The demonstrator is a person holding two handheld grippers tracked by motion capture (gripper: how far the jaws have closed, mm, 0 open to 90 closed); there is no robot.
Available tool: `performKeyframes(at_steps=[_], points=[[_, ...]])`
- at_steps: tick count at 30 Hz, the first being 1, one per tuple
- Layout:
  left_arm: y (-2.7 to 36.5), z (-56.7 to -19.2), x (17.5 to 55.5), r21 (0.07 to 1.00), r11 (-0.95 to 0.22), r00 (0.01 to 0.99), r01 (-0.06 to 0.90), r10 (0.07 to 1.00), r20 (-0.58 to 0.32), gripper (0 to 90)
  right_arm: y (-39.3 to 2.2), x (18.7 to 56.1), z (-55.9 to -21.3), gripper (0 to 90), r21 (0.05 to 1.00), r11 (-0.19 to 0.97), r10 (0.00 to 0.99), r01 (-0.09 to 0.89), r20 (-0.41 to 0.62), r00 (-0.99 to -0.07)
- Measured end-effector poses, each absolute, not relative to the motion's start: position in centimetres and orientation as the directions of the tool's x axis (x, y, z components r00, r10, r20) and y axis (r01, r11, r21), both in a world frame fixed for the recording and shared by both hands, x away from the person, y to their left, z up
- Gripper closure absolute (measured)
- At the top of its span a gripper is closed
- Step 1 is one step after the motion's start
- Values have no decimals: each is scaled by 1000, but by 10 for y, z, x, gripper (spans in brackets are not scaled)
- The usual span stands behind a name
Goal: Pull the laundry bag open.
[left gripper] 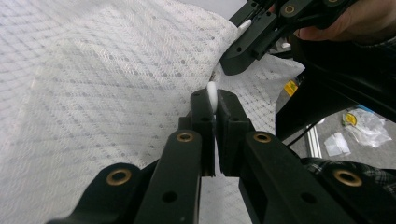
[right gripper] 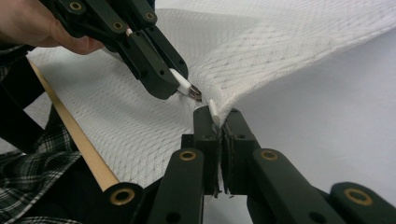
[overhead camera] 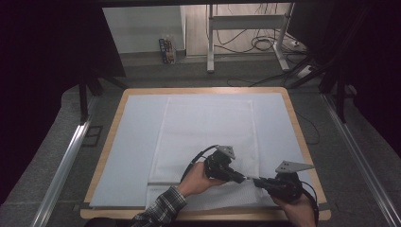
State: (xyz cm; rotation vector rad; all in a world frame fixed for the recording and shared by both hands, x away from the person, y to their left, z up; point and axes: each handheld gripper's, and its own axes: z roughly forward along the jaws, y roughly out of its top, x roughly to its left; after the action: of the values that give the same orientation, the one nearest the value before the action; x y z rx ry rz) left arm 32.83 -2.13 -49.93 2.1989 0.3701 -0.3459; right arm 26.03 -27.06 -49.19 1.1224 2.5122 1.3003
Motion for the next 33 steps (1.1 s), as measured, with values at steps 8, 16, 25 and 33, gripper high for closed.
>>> performKeyframes(at_steps=[8,16,25,33], points=[[-18,-501,326,714,-589,919,379,148,-366,878,-268,259,-492,857,737,378,653,560,217,-726],[-10,-503,323,715,-576,913,395,162,-374,879,-270,260,-493,859,727,368,668,580,227,-708],[-4,-506,321,711,-582,916,394,183,-358,879,-270,260,-493,860,719,383,671,580,214,-710],[5,-508,320,710,-581,915,399,200,-350,878,-271,259,-494,860,716,386,675,582,210,-707]])
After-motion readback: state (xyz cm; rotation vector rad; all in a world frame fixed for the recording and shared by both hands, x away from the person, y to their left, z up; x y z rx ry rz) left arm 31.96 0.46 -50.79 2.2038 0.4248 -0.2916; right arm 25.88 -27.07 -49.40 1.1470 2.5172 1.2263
